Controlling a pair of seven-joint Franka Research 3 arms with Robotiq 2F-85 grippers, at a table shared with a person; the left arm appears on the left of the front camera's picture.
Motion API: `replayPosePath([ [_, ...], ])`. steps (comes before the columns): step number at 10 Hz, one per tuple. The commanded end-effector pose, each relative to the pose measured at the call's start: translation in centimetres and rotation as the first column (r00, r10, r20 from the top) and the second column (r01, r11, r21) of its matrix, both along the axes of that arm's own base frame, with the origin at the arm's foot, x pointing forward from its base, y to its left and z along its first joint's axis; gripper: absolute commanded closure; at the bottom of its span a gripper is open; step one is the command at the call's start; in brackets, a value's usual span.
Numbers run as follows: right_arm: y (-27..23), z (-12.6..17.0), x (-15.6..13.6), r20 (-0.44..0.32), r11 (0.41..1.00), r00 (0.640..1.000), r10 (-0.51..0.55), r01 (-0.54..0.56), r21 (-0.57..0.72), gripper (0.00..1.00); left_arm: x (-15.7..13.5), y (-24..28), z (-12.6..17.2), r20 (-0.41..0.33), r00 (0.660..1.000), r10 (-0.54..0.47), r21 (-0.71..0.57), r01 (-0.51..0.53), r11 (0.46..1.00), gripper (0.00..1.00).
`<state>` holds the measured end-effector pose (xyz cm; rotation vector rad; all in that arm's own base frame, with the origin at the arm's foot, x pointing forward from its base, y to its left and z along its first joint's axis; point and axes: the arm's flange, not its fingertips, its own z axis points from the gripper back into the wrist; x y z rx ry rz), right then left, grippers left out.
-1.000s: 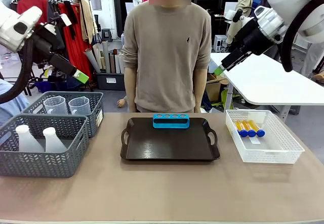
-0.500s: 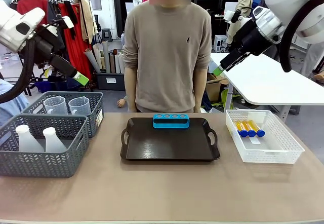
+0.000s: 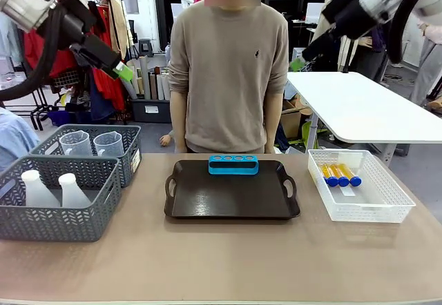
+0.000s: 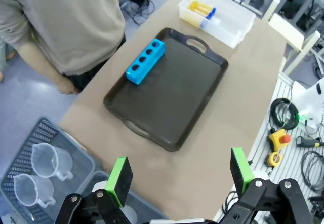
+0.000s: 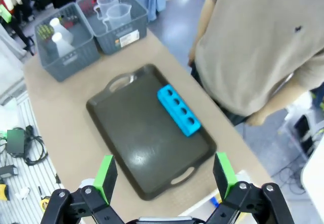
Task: Prepare the laboratory tools.
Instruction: Pick up one Large Measuring Cup and place it on the Handle tray.
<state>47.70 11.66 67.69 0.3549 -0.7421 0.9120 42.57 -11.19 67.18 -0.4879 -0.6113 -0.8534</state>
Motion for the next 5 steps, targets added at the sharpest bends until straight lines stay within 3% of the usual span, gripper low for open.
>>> replayPosePath([
  [1, -1.6, 1.0, 1.4, 0.039, 0.998, 0.998, 0.045, -0.047, 0.042, 0.0, 1.5, 0.5, 0.4, 0.009, 1.0, 0.014, -0.053, -0.014, 0.998, 0.0],
  [5, -4.4, 1.6, 2.2, 0.042, 0.991, 0.996, 0.082, -0.086, 0.104, 0.0, 2.0, 1.5, 0.5, 0.151, 0.988, -0.044, -0.088, 0.058, 0.994, 0.0],
])
